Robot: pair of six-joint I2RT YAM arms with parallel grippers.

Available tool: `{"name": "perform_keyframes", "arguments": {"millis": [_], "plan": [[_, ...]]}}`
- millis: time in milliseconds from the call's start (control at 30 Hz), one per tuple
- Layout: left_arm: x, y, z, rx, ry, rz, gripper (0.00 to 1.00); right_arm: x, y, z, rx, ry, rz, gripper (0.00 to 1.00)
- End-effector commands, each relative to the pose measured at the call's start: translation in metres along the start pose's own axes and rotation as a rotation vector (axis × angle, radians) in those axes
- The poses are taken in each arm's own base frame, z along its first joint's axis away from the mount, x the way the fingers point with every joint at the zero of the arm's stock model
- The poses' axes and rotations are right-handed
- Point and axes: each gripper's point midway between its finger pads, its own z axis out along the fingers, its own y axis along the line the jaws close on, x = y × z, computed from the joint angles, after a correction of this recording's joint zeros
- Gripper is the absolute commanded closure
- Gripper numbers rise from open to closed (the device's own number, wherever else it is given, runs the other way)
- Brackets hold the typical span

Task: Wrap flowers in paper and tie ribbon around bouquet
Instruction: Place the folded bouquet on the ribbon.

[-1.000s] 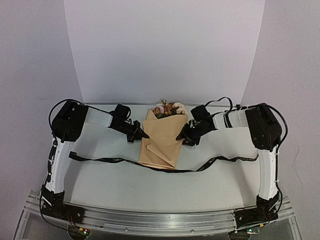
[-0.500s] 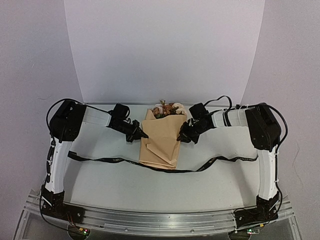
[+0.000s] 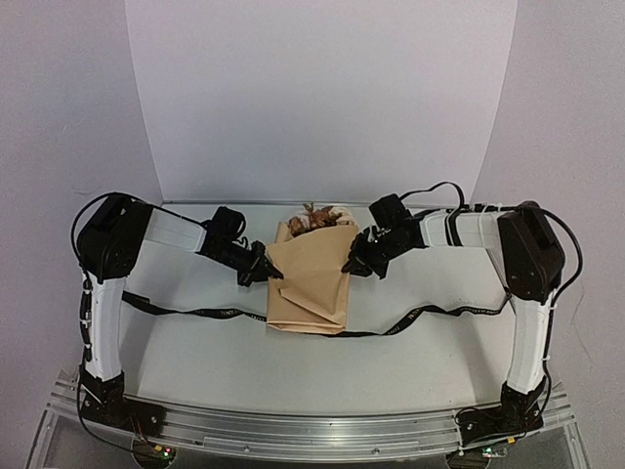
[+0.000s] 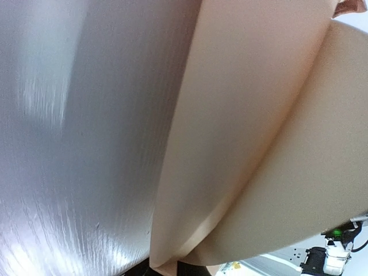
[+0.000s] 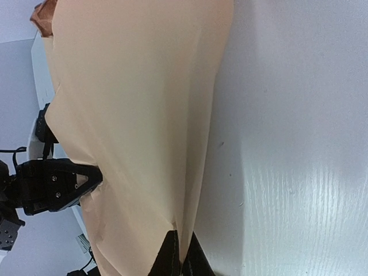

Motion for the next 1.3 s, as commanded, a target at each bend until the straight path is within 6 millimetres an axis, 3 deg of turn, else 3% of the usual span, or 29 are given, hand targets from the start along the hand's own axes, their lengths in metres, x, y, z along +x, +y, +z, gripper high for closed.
{"name": "perform_keyframes", "arguments": {"millis": [0,567,767,933,1067,1267], "plan": [[0.023,-0.011,-0.012,0.009,0.000,0.061,1.00,0.011,0.001,-0.022,0.026,-0.046,-0.010,0.96],[0.090,0.017,-0.014,-0.043,0.011,0.098,1.00,0.083,-0.025,-0.020,0.134,-0.056,-0.065,0.96],[0.104,0.024,-0.009,-0.048,0.008,0.114,1.00,0.098,-0.036,-0.019,0.167,-0.066,-0.076,0.96],[0.102,0.031,-0.010,-0.078,-0.024,0.122,1.00,0.104,-0.040,-0.017,0.182,-0.067,-0.087,0.93],[0.097,0.026,-0.009,-0.085,-0.042,0.149,0.91,0.101,-0.040,-0.017,0.188,-0.084,-0.095,0.89],[0.094,0.023,-0.015,-0.115,-0.093,0.179,0.69,0.097,-0.036,-0.024,0.181,-0.108,-0.116,0.67]]}}
